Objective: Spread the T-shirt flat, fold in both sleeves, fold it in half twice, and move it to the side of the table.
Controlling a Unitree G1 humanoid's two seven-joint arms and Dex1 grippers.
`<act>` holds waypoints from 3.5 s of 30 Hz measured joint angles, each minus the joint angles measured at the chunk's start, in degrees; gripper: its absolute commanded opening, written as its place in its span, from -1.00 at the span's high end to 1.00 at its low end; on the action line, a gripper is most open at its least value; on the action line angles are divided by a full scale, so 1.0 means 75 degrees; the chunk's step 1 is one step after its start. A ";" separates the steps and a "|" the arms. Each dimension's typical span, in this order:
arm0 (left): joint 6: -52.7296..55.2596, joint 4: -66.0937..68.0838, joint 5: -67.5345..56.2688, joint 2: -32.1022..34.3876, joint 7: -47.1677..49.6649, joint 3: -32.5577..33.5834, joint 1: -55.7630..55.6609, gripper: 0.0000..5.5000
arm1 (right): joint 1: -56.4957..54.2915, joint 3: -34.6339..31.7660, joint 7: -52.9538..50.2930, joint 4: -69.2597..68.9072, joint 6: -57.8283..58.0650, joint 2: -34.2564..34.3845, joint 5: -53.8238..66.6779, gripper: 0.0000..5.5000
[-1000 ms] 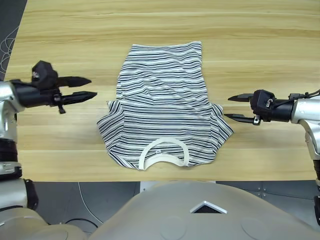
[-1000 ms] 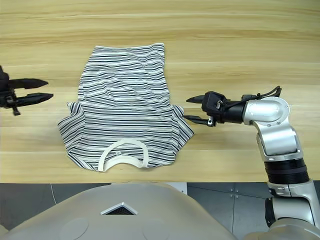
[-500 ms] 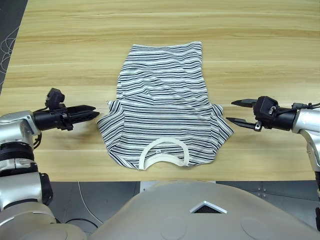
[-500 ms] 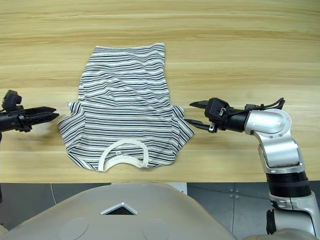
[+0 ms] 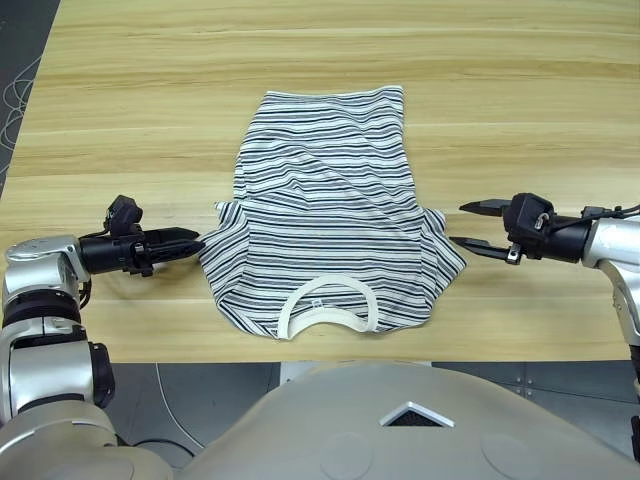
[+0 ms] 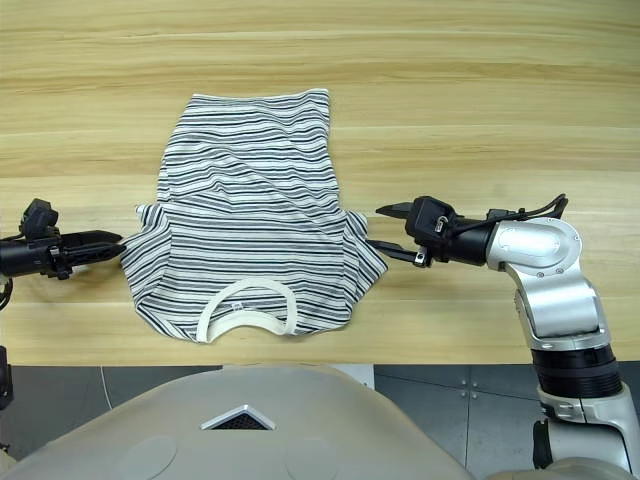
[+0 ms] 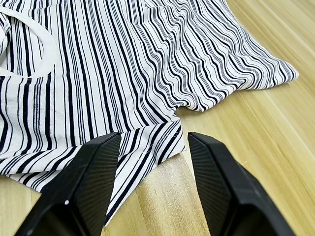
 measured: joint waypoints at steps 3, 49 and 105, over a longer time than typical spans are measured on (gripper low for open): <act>-0.0141 0.0026 0.0074 0.0031 -0.0051 -0.0081 -0.0017 0.25 | 0.0006 0.0000 0.0000 -0.0023 0.0004 0.0000 0.0000 0.09; 0.1571 -0.3992 -0.2616 0.1263 -0.0373 -0.1177 0.0281 0.96 | -0.0083 0.0368 -0.0142 0.0261 -0.0176 0.0041 -0.0113 0.08; 0.1169 -0.7221 -0.2817 0.0804 -0.0370 -0.2474 -0.0015 0.25 | -0.0361 0.0841 -0.0309 0.0497 -0.0360 0.0189 -0.0179 0.08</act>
